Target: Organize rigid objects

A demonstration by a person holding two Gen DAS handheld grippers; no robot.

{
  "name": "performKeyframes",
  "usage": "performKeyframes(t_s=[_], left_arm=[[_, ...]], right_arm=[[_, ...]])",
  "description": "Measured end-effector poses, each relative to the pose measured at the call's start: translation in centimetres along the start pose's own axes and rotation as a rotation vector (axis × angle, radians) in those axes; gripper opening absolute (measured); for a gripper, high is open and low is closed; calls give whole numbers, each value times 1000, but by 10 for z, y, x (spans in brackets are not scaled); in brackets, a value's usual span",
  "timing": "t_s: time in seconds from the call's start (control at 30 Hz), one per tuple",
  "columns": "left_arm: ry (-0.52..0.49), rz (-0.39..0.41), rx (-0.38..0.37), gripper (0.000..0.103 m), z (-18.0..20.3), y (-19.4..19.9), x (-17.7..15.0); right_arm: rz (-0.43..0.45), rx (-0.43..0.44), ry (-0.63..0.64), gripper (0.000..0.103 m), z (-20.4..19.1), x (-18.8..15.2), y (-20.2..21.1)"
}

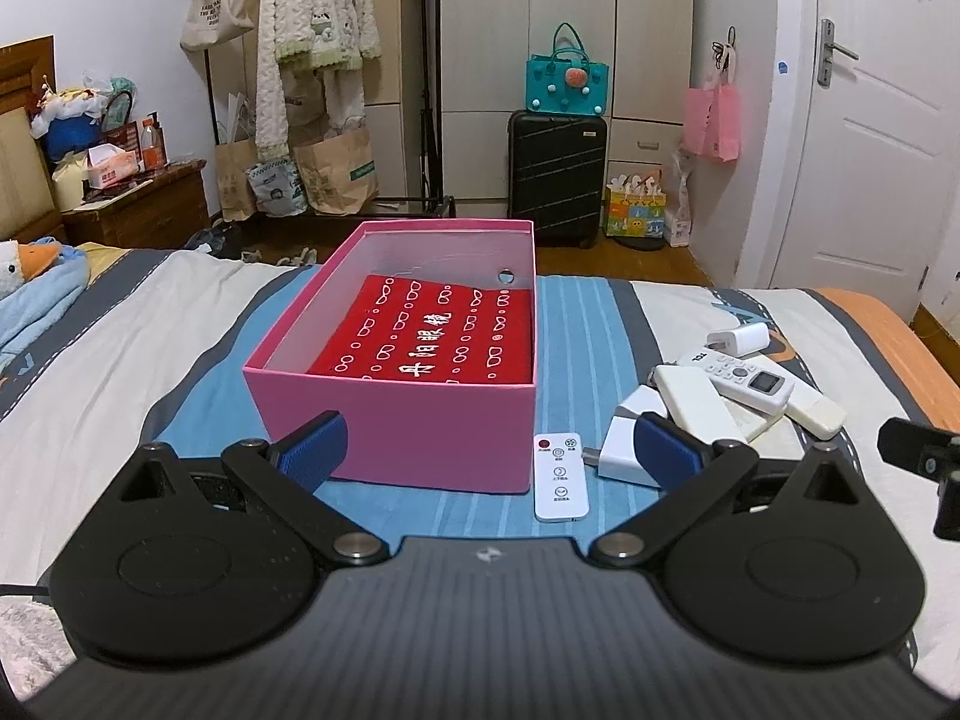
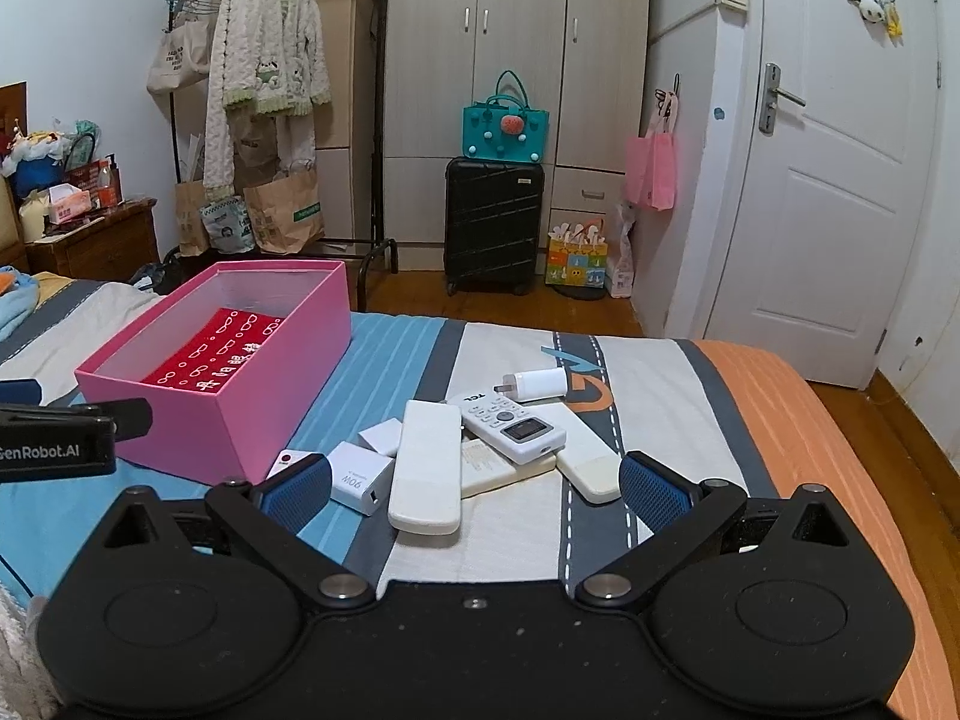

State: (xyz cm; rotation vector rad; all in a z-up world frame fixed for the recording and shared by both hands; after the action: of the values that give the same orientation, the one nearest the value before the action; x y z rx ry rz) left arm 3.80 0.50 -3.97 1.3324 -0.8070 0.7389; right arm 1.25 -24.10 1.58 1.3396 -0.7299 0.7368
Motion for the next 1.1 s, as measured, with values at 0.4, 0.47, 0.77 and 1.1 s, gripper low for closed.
performKeyframes(t_s=[0.4,0.47,0.77,1.1], left_arm=[[-1,-13,13,103,-3,-1,-4],[-3,-25,18,103,-5,-3,-6],[93,-92,-118,103,-26,4,9],[22,-268,-124,102,-78,-2,80]], right_arm=[[-6,18,-4,103,0,-1,2],[-15,30,-5,103,-1,-1,1],[255,-34,275,103,-6,38,8],[157,172,258,101,-14,79,-14]])
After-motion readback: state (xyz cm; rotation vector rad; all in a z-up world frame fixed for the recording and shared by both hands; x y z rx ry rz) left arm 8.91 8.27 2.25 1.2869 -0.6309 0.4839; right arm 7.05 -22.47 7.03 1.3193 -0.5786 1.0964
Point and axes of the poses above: each gripper's, at about its wrist camera, not at the fingertips, and y roughly against the way its jaws point, z to its right, x to its top, the point moved 6 cm from there along -y, roughly the way its jaws point, and after that the axes turned 5 degrees about -x, right-handed, at the moved point
